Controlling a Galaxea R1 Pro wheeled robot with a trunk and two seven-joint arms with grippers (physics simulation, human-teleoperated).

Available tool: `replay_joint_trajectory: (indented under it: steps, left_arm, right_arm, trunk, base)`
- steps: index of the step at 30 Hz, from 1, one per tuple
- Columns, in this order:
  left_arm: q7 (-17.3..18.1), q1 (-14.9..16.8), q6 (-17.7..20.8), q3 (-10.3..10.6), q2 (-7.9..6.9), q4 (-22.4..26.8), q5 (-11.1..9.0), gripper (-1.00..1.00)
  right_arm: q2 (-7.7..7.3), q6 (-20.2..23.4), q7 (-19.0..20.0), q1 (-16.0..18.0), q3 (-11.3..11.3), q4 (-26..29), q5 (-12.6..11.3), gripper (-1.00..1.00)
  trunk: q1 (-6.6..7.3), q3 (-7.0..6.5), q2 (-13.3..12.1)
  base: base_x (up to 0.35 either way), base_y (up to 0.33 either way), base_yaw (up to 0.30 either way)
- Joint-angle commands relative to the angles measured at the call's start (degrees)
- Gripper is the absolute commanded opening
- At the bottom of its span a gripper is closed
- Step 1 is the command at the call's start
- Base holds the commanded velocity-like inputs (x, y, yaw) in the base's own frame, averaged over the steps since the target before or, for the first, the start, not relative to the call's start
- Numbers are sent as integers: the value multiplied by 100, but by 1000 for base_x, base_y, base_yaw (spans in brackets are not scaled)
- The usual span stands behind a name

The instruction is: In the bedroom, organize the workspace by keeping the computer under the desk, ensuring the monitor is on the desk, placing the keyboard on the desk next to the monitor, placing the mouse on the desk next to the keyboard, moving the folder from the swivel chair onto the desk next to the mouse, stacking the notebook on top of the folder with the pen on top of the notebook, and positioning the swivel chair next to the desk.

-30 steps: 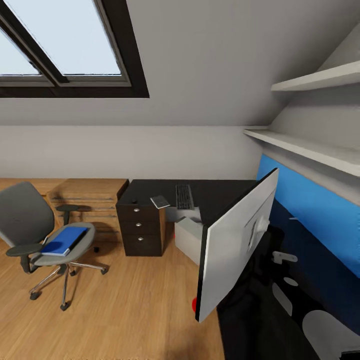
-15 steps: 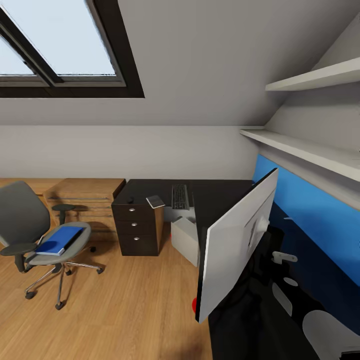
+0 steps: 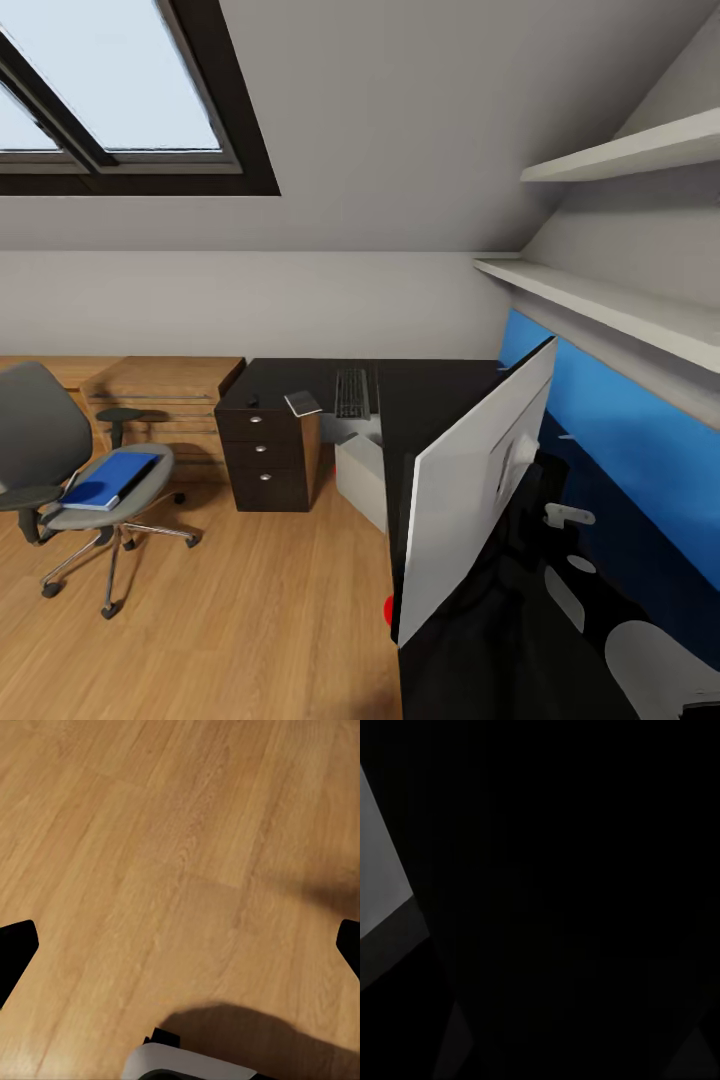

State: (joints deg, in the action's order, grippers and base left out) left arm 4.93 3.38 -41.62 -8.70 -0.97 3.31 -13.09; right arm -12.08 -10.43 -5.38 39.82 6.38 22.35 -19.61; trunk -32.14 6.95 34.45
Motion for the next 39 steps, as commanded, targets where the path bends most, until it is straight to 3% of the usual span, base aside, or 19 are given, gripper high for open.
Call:
replay_joint_trajectory:
  steps: [1,39]
  left_arm:
    - [52,4,-13,-34,0,-6,-27,100]
    - [52,4,-13,-35,-9,-6,-27,100]
  right_arm:
    - [-5,-20,-33,10,38,8,-16,-100]
    - [-5,-20,-33,8,38,-9,-16,-100]
  trunk:
    - [-2,9,10]
    - [-2,9,10]
  base:
    - [0,-132,0]
    - [0,-74,0]
